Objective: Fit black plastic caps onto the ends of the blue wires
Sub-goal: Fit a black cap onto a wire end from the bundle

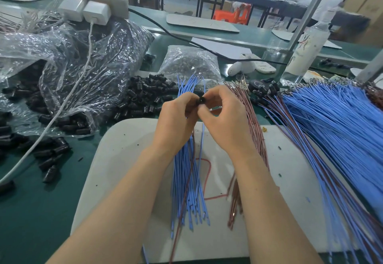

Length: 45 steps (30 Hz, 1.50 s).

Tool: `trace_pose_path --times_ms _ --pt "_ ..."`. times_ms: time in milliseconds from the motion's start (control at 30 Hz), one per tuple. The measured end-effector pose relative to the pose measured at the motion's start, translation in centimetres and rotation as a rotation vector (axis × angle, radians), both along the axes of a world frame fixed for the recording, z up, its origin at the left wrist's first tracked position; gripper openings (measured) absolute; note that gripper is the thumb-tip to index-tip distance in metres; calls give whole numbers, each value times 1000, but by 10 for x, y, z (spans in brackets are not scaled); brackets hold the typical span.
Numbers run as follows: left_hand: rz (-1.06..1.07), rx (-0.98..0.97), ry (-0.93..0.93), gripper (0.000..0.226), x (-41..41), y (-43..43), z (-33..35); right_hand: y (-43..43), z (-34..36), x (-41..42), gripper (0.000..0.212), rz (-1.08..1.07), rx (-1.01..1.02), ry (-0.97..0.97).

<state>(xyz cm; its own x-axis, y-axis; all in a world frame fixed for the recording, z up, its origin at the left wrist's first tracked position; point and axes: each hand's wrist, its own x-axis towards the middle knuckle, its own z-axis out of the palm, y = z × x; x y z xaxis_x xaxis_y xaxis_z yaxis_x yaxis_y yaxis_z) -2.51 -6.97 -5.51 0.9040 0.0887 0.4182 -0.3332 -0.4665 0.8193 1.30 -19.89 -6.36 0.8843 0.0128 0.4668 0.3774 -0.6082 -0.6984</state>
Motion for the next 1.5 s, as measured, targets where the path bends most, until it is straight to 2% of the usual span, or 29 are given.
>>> trace_pose_path --times_ms 133,267,367,533,733,833,933,1100,1267,1500 --pt "27 -6 27 7 2 1 -2 -6 16 -16 23 12 141 36" --pt "56 10 23 5 1 2 0 -19 30 -27 23 -178 299 65" --pt "67 8 24 5 0 2 1 -21 27 -26 24 -285 139 132" --pt "78 24 15 7 0 1 2 -8 18 -21 31 -262 -239 291" --pt "93 -13 1 6 1 1 1 10 24 -5 39 -260 -501 367" --pt "103 -21 -2 4 2 2 0 15 23 0 43 -252 -544 426" --pt "108 -31 4 3 3 2 -1 17 20 1 36 -266 -530 401" --pt "101 -26 14 4 4 1 -2 3 21 3 32 -288 -400 377" --pt "93 -19 24 6 4 1 -2 -13 23 2 33 -409 -332 364" --pt "94 3 22 6 5 0 -2 2 15 5 36 -485 -466 390"
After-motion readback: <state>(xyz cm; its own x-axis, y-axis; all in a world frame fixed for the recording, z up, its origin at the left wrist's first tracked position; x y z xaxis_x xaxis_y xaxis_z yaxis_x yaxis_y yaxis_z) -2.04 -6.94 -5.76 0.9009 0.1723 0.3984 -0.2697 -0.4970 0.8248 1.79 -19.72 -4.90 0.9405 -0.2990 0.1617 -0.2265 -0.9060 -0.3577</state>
